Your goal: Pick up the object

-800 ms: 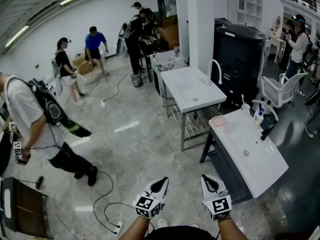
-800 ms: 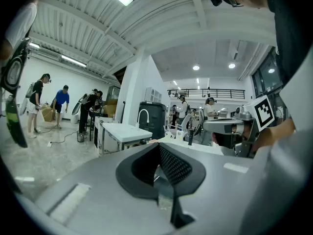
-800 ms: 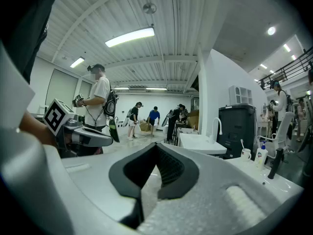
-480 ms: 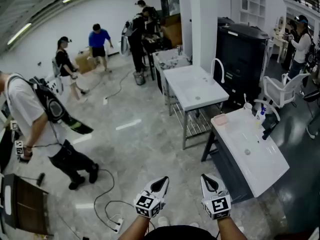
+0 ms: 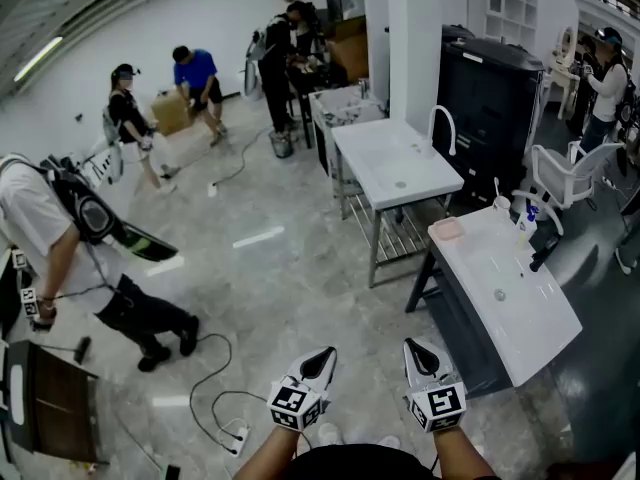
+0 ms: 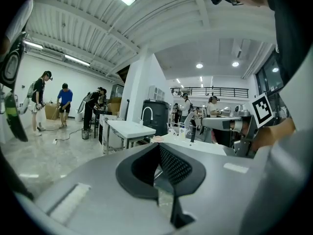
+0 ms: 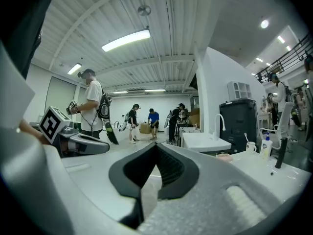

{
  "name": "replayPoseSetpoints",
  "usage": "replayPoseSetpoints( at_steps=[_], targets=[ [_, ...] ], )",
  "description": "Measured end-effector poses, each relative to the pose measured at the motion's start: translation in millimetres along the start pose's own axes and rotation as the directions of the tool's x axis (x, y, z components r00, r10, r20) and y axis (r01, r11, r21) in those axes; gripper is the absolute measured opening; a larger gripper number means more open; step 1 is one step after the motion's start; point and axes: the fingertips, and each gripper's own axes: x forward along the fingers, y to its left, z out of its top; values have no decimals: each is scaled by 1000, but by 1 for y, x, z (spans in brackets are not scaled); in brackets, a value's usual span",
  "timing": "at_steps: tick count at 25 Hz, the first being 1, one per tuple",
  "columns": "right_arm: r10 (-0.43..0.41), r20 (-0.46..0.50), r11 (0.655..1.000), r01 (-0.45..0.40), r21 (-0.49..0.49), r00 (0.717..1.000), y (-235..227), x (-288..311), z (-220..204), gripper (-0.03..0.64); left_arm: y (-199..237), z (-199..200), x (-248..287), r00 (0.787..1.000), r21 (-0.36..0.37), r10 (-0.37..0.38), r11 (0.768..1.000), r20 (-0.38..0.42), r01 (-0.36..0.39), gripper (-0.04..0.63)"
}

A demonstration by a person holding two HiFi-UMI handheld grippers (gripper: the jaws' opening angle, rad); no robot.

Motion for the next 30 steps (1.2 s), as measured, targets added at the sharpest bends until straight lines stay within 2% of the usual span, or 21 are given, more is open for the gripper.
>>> replayPoseSetpoints(
  at_steps=[4,10,13,17,22,30],
  targets=[
    [2,-7,1000,-2,24,1000,11,12,-2,3,13,0,-8,1000,-6,8,1000,-14,-9,18],
    [20,-4,999,-20,30,1000,40,38,-3,3,27,6,-14,1000,100,-16,995,-12,17,18],
    [12,2,1000,-12,15,1000,53,50,4,3,40,7,-18,999,125,-27,992,-20,29,18],
    [-10,-2,1000,10,3,1000,60,58,3,3,54,4,-17,999,123,-38,992,-20,41,18],
    [-29,-27,1000,30,9,999,48,65,-1,3,62,0,-5,999,99,-45,994,-29,48,18],
    [-20,-12,999,20,34,1000,-8,98,0,3,69,9,51,999,95,-26,995,-47,30,18]
  ],
)
